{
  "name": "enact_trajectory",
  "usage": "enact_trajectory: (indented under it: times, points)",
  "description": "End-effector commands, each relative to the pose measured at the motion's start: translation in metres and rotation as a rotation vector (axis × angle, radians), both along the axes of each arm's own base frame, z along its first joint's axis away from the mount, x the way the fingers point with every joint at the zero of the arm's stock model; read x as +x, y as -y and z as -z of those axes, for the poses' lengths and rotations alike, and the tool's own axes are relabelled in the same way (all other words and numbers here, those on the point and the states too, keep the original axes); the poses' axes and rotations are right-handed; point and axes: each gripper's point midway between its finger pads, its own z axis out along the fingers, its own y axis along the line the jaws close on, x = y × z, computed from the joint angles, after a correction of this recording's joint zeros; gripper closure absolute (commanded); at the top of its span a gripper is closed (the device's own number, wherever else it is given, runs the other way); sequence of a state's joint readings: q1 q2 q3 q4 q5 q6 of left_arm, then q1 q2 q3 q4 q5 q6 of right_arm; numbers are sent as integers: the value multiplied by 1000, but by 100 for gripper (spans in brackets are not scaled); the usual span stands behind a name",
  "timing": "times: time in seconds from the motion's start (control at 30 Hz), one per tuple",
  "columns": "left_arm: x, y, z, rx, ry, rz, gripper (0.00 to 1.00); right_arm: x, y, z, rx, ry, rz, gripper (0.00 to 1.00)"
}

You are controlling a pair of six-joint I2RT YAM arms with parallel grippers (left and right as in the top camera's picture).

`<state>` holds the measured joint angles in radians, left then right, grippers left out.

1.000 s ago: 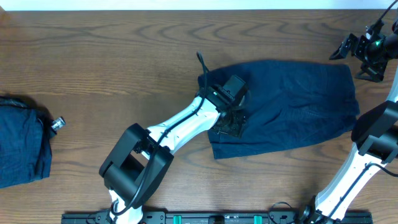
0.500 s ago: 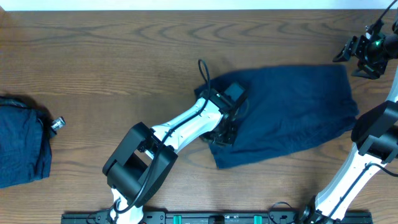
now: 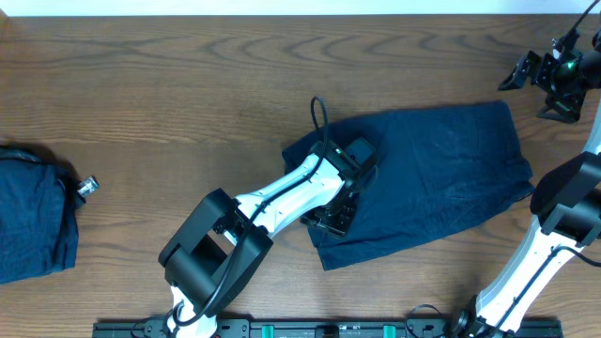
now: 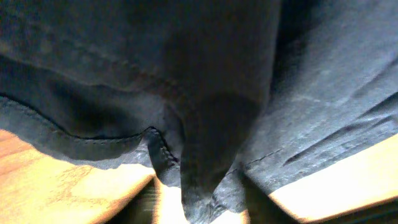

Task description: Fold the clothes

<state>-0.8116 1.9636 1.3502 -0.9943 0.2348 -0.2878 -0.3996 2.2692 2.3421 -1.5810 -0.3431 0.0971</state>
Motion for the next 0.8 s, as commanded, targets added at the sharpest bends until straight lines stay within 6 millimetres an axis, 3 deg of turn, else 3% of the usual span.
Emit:
enact_trajectory:
  times: [0.0, 0.23, 0.4, 0.57, 0.77]
  points:
    - [7, -10, 2, 44, 31, 12, 31, 4, -8, -10, -17, 31, -35, 1]
    - [48, -22, -14, 49, 117, -221, 28, 5, -7, 6, -2, -4, -37, 1]
    - [79, -30, -23, -28, 129, -388, 21, 6, -7, 13, 4, -16, -37, 1]
    - [77, -27, -23, -127, 6, -457, 18, 7, -7, 13, 3, -15, -37, 1]
    - [77, -23, -22, -143, 6, -455, 21, 9, -8, 13, 8, -6, -37, 1]
